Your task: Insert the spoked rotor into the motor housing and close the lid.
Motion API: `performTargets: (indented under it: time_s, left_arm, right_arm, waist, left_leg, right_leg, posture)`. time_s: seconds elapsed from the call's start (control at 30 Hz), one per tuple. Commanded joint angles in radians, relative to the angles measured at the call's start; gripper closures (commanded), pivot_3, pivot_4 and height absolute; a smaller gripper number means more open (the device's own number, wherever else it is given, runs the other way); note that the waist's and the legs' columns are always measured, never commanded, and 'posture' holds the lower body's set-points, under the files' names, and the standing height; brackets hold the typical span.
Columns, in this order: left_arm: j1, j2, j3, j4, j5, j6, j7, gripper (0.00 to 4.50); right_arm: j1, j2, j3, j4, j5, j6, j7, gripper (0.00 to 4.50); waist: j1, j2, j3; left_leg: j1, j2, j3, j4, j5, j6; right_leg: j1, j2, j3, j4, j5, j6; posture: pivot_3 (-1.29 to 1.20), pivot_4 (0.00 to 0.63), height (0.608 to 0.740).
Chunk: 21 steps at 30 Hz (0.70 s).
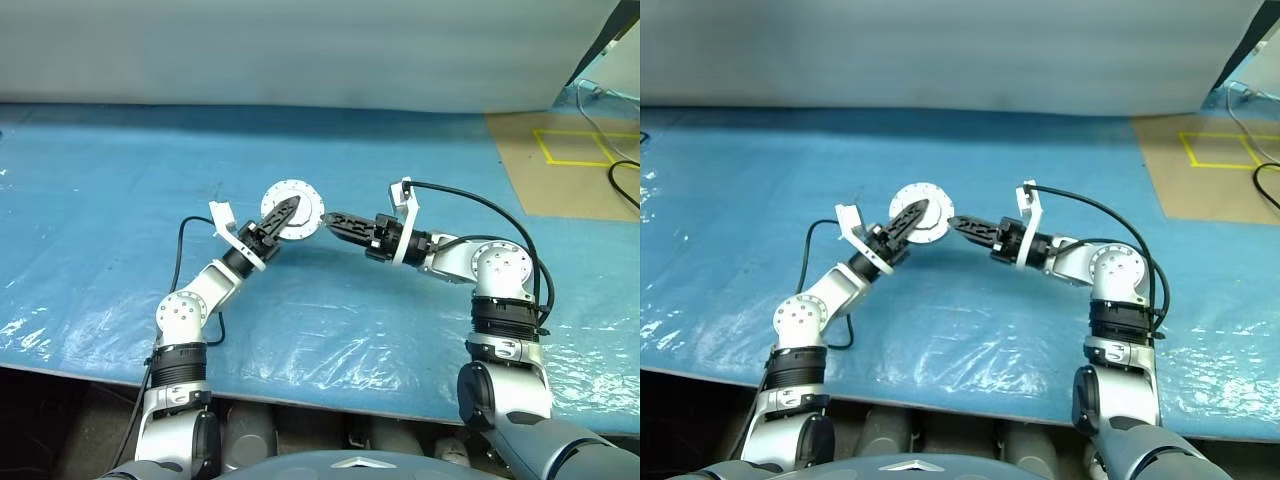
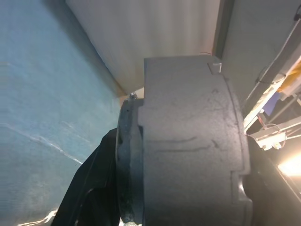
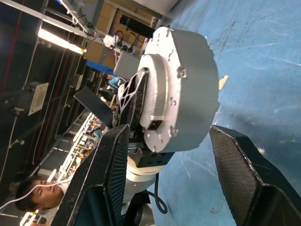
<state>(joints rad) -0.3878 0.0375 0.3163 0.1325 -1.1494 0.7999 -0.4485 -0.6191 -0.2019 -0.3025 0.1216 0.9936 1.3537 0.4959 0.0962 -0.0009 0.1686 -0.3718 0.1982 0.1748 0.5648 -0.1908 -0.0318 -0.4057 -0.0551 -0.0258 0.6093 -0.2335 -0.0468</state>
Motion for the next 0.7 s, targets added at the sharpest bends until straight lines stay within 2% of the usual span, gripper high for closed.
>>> performTargets:
  time_s: [0.03, 0.1, 0.2, 0.37, 0.7]
  left_arm:
    - [-0.055, 0.003, 0.045, -0.05, -0.019, -0.061, 0.006, 2.03]
    - [-0.081, 0.023, 0.083, -0.037, 0.0, -0.119, 0.023, 2.03]
    - [-0.109, 0.06, 0.122, 0.01, 0.104, -0.257, 0.048, 2.03]
    - [-0.131, 0.161, 0.129, 0.168, 0.274, -0.401, 0.031, 2.03]
    - [-0.158, 0.299, 0.171, 0.411, 0.416, -0.457, 0.025, 2.03]
  right_arm:
    - [-0.023, 0.001, -0.012, -0.015, 0.028, -0.008, 0.003, 1.66]
    - [-0.023, -0.002, -0.013, -0.013, 0.025, -0.012, 0.004, 1.66]
    - [-0.015, -0.016, -0.006, -0.019, 0.01, -0.029, 0.013, 1.66]
    - [0.023, -0.061, 0.037, -0.054, -0.041, -0.114, 0.058, 1.66]
    - [0.065, -0.1, 0.074, -0.086, -0.061, -0.166, 0.09, 1.66]
  waist:
    - [0.0, 0.0, 0.0]
    - [0.0, 0.0, 0.0]
    - [-0.002, 0.0, 0.0]
    - [-0.001, 0.0, 0.0]
    - [0.001, -0.006, 0.002]
  left_leg:
    - [0.0, 0.0, 0.0, 0.0, 0.0, 0.0]
    - [0.0, 0.0, 0.0, 0.0, 0.0, 0.0]
    - [0.0, 0.0, -0.001, 0.001, 0.0, 0.0]
    - [0.0, -0.001, -0.002, 0.0, 0.0, 0.0]
    - [-0.005, -0.005, -0.004, 0.003, 0.0, 0.0]
  right_leg:
    - [0.0, 0.0, 0.0, 0.0, 0.0, 0.0]
    - [0.0, 0.0, 0.0, 0.0, 0.0, 0.0]
    - [0.0, 0.001, 0.0, 0.0, 0.0, 0.0]
    - [0.0, 0.001, 0.0, 0.0, 0.0, 0.0]
    - [-0.001, -0.001, -0.004, 0.001, 0.001, 0.001]
  posture:
    - [0.0, 0.15, 0.74]
    - [0.0, 0.15, 0.74]
    - [0.0, 0.15, 0.74]
    - [0.0, 0.15, 0.74]
    - [0.0, 0.15, 0.74]
